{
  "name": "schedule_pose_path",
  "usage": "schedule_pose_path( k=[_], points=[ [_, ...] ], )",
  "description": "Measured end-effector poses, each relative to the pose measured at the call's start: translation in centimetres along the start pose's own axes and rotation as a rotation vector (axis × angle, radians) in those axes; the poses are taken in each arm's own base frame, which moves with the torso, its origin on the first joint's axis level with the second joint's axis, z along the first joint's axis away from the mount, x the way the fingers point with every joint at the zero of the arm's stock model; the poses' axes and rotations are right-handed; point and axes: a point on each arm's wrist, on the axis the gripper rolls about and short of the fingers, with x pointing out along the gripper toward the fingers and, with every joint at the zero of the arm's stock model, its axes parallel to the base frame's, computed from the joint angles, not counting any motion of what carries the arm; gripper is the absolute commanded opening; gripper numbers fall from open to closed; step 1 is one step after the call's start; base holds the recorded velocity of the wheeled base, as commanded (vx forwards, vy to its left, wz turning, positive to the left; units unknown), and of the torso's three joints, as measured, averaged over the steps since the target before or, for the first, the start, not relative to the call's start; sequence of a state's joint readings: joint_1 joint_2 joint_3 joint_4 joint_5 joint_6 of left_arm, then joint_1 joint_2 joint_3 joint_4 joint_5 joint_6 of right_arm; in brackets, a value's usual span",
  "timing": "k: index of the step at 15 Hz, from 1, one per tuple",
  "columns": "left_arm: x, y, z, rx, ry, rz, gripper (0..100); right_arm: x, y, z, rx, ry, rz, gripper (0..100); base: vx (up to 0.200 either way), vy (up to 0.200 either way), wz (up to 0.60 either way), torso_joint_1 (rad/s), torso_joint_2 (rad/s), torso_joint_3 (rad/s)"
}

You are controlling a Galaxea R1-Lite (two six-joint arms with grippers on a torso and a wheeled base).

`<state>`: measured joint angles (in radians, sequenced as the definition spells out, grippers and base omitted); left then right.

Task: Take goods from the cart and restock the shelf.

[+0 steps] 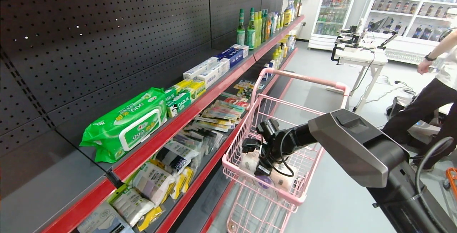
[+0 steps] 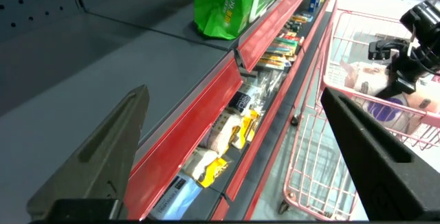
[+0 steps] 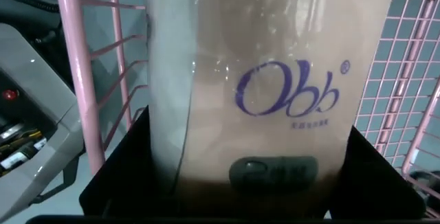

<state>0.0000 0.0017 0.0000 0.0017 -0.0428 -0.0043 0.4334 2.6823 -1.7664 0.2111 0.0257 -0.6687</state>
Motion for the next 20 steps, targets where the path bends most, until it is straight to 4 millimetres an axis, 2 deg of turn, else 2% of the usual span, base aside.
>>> schedule_pose_path(
  k=[2, 4, 8, 12, 16, 20],
  points=[
    [0.0, 0.0, 0.0, 0.0, 0.0, 0.0, 100, -0.1, 0.2, -0.6, 0.023, 0.033, 0.021, 0, 0.0, 0.0, 0.0, 0.0, 0.0, 0.0],
    [0.0, 0.0, 0.0, 0.0, 0.0, 0.0, 100, -1.1, -0.1, -0.5, 0.074, 0.034, 0.015, 0, 0.0, 0.0, 0.0, 0.0, 0.0, 0.0],
    [0.0, 0.0, 0.0, 0.0, 0.0, 0.0, 100, -5.7, -1.4, 1.9, 0.147, -0.067, -0.044, 0, 0.0, 0.0, 0.0, 0.0, 0.0, 0.0],
    [0.0, 0.0, 0.0, 0.0, 0.0, 0.0, 100, -11.0, -2.5, 2.5, 0.191, -0.133, -0.103, 0, 0.0, 0.0, 0.0, 0.0, 0.0, 0.0],
    [0.0, 0.0, 0.0, 0.0, 0.0, 0.0, 100, -16.7, -3.0, 1.5, 0.227, -0.176, -0.162, 0, 0.0, 0.0, 0.0, 0.0, 0.0, 0.0],
    [0.0, 0.0, 0.0, 0.0, 0.0, 0.0, 100, -24.9, -2.2, 0.1, 0.28, -0.267, -0.237, 0, 0.0, 0.0, 0.0, 0.0, 0.0, 0.0]
  ],
)
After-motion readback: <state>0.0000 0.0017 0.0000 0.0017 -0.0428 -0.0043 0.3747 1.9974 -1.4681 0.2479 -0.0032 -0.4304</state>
